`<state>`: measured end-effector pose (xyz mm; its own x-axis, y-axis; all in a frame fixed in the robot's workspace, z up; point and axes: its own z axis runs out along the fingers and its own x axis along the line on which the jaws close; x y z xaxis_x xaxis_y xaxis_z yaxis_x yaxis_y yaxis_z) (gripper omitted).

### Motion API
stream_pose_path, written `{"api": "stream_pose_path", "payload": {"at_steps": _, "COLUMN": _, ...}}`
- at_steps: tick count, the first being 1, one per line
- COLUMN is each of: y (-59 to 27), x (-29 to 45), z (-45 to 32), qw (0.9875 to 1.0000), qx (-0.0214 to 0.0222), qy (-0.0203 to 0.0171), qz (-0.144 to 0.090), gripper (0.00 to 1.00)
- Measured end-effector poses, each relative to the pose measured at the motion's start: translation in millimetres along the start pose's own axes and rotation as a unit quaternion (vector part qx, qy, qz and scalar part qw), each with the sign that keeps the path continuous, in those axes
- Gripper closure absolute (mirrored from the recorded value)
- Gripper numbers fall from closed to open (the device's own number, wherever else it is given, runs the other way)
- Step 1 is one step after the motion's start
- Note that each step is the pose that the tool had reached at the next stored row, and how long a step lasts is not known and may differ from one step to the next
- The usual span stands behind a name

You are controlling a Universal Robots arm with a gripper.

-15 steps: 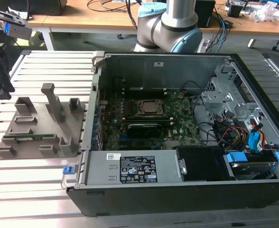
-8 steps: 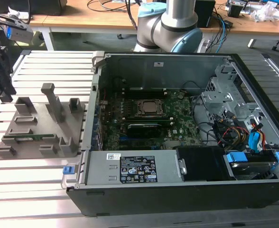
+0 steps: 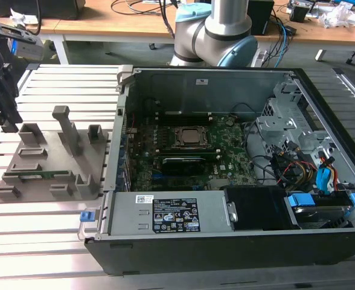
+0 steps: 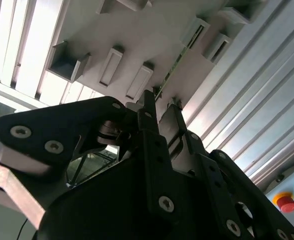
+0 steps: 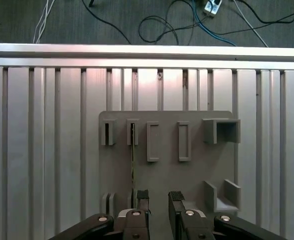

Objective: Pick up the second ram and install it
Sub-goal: 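Pick up the second ram and move it above second insertion slot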

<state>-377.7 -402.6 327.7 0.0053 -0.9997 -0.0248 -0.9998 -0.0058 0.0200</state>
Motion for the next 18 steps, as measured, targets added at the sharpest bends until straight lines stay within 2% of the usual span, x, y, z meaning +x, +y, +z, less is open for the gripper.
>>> {"api": "stream_pose_path", "payload": {"at_steps": 3, "y": -0.1, "x": 0.0, "z": 2.2, "qw": 1.0, "qx": 0.0, "qy": 0.0, "qz": 0.0, "gripper": 0.7}}
{"api": "stream_pose_path", "payload": {"at_steps": 5, "y": -0.1, "x": 0.2, "z": 7.2, "qw": 1.0, "qx": 0.0, "qy": 0.0, "qz": 0.0, "gripper": 0.7}}
{"api": "stream_pose_path", "payload": {"at_steps": 11, "y": -0.3, "x": 0.4, "z": 15.1, "qw": 1.0, "qx": 0.0001, "qy": 0.0, "qz": 0.0, "gripper": 0.7}}
{"api": "stream_pose_path", "payload": {"at_steps": 18, "y": -0.4, "x": 1.7, "z": 21.5, "qw": 1.0, "qx": 0.0, "qy": 0.0, "qz": 0.0, "gripper": 0.7}}
